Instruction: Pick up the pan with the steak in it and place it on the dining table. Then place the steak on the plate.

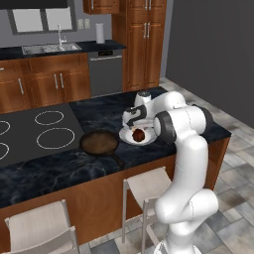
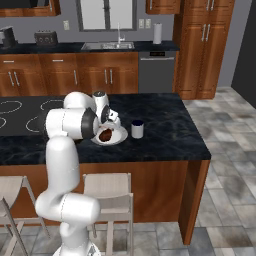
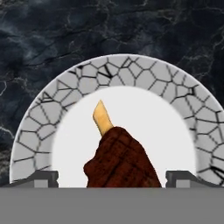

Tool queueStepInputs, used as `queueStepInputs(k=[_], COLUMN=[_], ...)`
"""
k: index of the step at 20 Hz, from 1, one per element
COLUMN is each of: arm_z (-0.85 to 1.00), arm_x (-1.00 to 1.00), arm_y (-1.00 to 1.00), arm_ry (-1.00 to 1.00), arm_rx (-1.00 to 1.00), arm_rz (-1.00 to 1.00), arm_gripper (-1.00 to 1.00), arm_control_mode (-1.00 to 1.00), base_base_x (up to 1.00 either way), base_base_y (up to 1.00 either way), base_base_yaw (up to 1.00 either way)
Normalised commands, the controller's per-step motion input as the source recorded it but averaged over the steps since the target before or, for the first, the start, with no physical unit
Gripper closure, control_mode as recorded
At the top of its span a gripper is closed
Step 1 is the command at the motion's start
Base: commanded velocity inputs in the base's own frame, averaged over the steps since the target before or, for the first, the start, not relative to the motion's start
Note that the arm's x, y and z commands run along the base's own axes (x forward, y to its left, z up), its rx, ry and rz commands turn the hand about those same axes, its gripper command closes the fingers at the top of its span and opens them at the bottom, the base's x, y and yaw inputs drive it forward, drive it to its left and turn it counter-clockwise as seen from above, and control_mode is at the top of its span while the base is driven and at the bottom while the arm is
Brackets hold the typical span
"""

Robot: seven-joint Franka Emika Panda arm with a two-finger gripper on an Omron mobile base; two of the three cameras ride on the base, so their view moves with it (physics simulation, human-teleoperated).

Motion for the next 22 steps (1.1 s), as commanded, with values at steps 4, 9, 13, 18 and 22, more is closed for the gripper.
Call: queueStepInputs(k=[4,9,13,18,22], arm_z=[0.18,0.59,0.48,0.43,0.46], arm_x=[-0.03,-0.58,-0.87,-0.99,-1.00], arm_y=[-0.02,-0.07,-0.06,-0.04,-0.03], arm_ry=[0.00,-0.06,-0.14,-0.05,-0.01], arm_rx=[0.01,0.01,0.00,-0.01,-0.03], arm_rz=[0.00,0.00,0.00,0.00,0.04], arm_gripper=[-1.00,-1.00,-1.00,-1.00,-1.00], arm_control_mode=[-1.00,-1.00,-1.00,-1.00,-1.00], base_base_x=[0.00,0.00,0.00,0.00,0.00], base_base_y=[0.00,0.00,0.00,0.00,0.00], base_base_yaw=[0.00,0.00,0.00,0.00,0.00])
